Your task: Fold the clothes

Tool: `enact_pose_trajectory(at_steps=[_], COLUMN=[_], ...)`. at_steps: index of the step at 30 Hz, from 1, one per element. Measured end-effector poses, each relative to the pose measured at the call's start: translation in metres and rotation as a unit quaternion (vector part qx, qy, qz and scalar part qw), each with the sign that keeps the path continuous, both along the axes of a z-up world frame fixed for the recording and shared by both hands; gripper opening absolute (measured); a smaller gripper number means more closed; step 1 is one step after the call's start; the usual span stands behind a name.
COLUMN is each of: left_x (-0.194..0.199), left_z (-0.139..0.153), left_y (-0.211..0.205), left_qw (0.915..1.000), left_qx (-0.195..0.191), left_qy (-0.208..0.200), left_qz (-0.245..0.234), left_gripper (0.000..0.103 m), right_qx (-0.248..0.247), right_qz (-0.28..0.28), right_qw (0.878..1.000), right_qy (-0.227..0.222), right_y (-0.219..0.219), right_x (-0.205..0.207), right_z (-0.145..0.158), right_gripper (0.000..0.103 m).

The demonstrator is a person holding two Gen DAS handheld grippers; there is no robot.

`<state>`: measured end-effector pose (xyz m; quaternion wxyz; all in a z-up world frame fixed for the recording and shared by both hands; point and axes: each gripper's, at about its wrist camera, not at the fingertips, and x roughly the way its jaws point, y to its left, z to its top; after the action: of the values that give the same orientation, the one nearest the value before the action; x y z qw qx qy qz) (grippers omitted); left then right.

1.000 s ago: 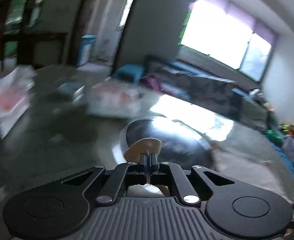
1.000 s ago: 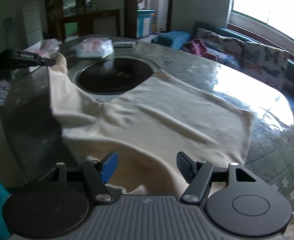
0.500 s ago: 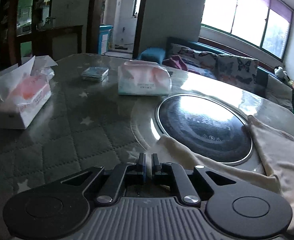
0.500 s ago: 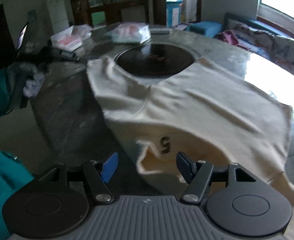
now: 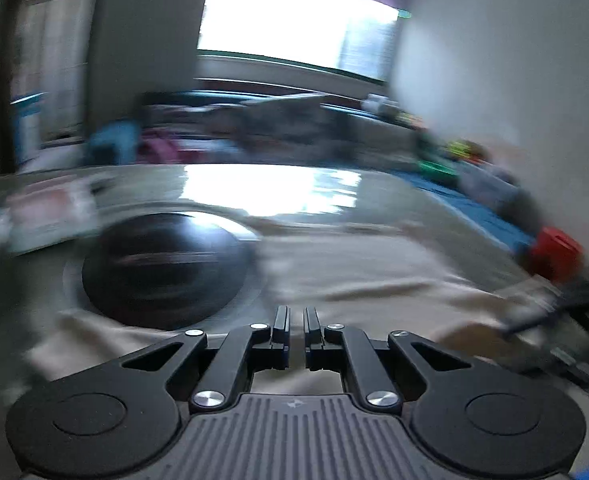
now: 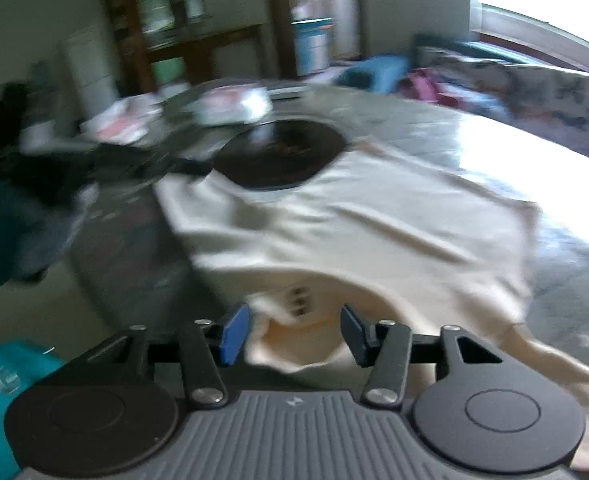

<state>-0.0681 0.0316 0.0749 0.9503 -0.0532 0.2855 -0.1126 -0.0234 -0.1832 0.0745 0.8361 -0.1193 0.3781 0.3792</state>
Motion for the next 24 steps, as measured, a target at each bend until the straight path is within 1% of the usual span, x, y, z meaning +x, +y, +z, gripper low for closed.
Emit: enact_pose_trajectory(at_steps=[1,2,4,5,7,8,9,10,13,15,16,17,18,19,20,21,24], left_x=[0.001,0.002,0.004,0.005,0.008,0.008,0.008,0.008,0.009,0.009,0.009,0.008,0.007,0.005,0.004,0.001,-0.008], left_z=[-0.001,-0.003,-0.006,-0.008,-0.014,-0.017,-0.019,-0.022,-0.030,-0.034,-0.037,-0.039,-0.040,-0.041,-0.040,-0.038,-0.032], left_y=[-0.012,-0.024,-0.046,-0.057,-0.071,-0.076,-0.080,-0.084,-0.092,-0.093,-0.093,-0.092,-0.091,-0.089,-0.088,-0.085,-0.079], left_qw=[0.9997,0.9989,0.9960,0.9940,0.9913,0.9905,0.9894,0.9881,0.9845,0.9823,0.9816,0.9809,0.9807,0.9810,0.9815,0.9828,0.9844], left_qx=[0.002,0.005,0.013,0.018,0.032,0.038,0.045,0.053,0.083,0.095,0.098,0.099,0.098,0.097,0.095,0.087,0.069], left_qy=[0.003,0.005,0.011,0.014,0.022,0.024,0.026,0.027,0.033,0.040,0.042,0.045,0.047,0.047,0.046,0.042,0.032], left_qz=[-0.023,-0.046,-0.088,-0.107,-0.125,-0.130,-0.136,-0.142,-0.151,-0.157,-0.158,-0.162,-0.162,-0.161,-0.160,-0.157,-0.159], left_gripper=[0.007,0.007,0.008,0.009,0.018,0.028,0.035,0.036,0.033,0.033,0.031,0.022,0.017,0.015,0.013,0.013,0.012], right_qx=[-0.006,-0.011,-0.021,-0.028,-0.040,-0.047,-0.053,-0.060,-0.066,-0.062,-0.059,-0.054,-0.049,-0.043,-0.039,-0.036,-0.045], right_qz=[-0.009,-0.013,-0.016,-0.014,-0.011,-0.011,-0.012,-0.014,-0.026,-0.032,-0.035,-0.037,-0.038,-0.040,-0.040,-0.039,-0.035], right_qw=[1.000,1.000,1.000,0.999,0.999,0.999,0.998,0.998,0.997,0.998,0.998,0.998,0.998,0.998,0.998,0.998,0.998], right_qy=[-0.002,0.000,0.006,0.008,0.012,0.014,0.013,0.012,0.003,-0.005,-0.009,-0.013,-0.017,-0.022,-0.025,-0.028,-0.024], right_y=[-0.001,-0.001,0.000,0.002,0.008,0.009,0.009,0.009,0.004,-0.001,-0.004,-0.007,-0.010,-0.013,-0.016,-0.019,-0.026], right_x=[0.004,0.007,0.011,0.012,0.012,0.011,0.011,0.010,0.005,0.000,-0.003,-0.006,-0.009,-0.012,-0.016,-0.020,-0.028], right_z=[-0.003,-0.007,-0.015,-0.019,-0.030,-0.034,-0.036,-0.039,-0.041,-0.038,-0.037,-0.033,-0.029,-0.025,-0.021,-0.016,-0.010], right_gripper=[0.041,0.037,0.033,0.030,0.029,0.025,0.020,0.017,0.008,0.006,0.006,0.006,0.005,0.005,0.002,0.002,0.002])
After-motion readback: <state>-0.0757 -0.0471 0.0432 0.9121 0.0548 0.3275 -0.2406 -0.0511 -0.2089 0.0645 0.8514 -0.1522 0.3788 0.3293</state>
